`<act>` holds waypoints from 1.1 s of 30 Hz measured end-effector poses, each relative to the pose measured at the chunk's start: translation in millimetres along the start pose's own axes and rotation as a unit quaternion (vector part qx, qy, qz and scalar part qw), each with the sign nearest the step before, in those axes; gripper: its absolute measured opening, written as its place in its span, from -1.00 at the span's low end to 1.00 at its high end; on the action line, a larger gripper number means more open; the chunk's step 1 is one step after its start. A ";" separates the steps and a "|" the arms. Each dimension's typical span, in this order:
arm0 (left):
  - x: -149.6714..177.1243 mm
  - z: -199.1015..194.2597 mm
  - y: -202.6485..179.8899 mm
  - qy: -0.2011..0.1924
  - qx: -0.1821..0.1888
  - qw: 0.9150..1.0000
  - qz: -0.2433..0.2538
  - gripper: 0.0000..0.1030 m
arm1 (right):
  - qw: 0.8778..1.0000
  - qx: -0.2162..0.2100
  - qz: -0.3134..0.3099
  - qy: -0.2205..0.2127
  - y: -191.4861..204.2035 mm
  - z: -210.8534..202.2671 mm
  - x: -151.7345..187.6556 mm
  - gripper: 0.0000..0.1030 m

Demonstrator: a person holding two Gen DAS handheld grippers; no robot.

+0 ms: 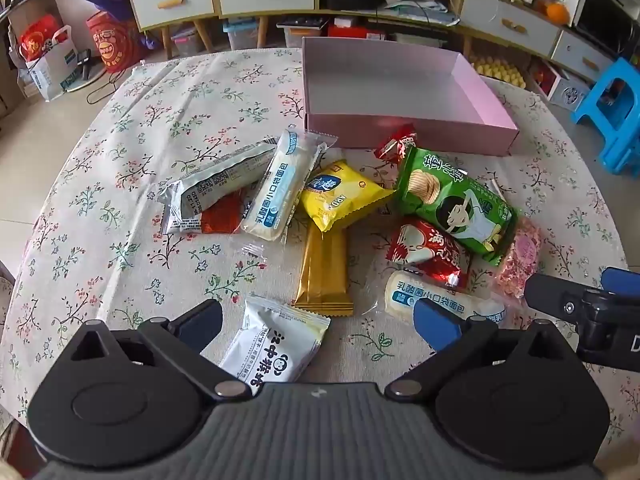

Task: Organize snacks

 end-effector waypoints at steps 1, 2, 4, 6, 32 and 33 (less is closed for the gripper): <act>-0.1 -0.2 -0.1 -0.001 -0.001 1.000 0.000 0.98 | 1.000 0.001 0.000 -0.001 0.2 0.2 0.0 1.00; -0.3 -0.4 -0.3 -0.002 -0.002 1.000 -0.001 0.98 | 1.000 0.002 0.001 -0.001 0.4 0.2 -0.2 1.00; 1.4 -1.1 1.1 -0.003 -0.002 1.000 -0.001 0.98 | 1.000 0.003 0.003 -0.003 0.8 0.2 -0.2 1.00; 1.7 -1.4 1.9 -0.002 -0.002 1.000 -0.001 0.98 | 1.000 0.004 0.005 -0.003 1.0 0.1 0.0 1.00; 0.9 0.4 5.1 0.000 -0.001 1.000 -0.011 0.99 | 1.000 0.020 -0.023 0.003 1.8 2.2 1.6 1.00; 0.8 0.5 5.1 0.000 -0.001 1.000 -0.011 0.99 | 1.000 0.021 -0.022 0.003 1.6 2.3 1.5 1.00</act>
Point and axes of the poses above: each gripper's, at about its wrist camera, not at the fingertips, and z roughly the way its jaws point, y to its left, x to its underside, the point moved 9 cm from there along z, roughly the way its jaws point, and after that the axes turned 8 degrees about -x, right-handed, at the moved point
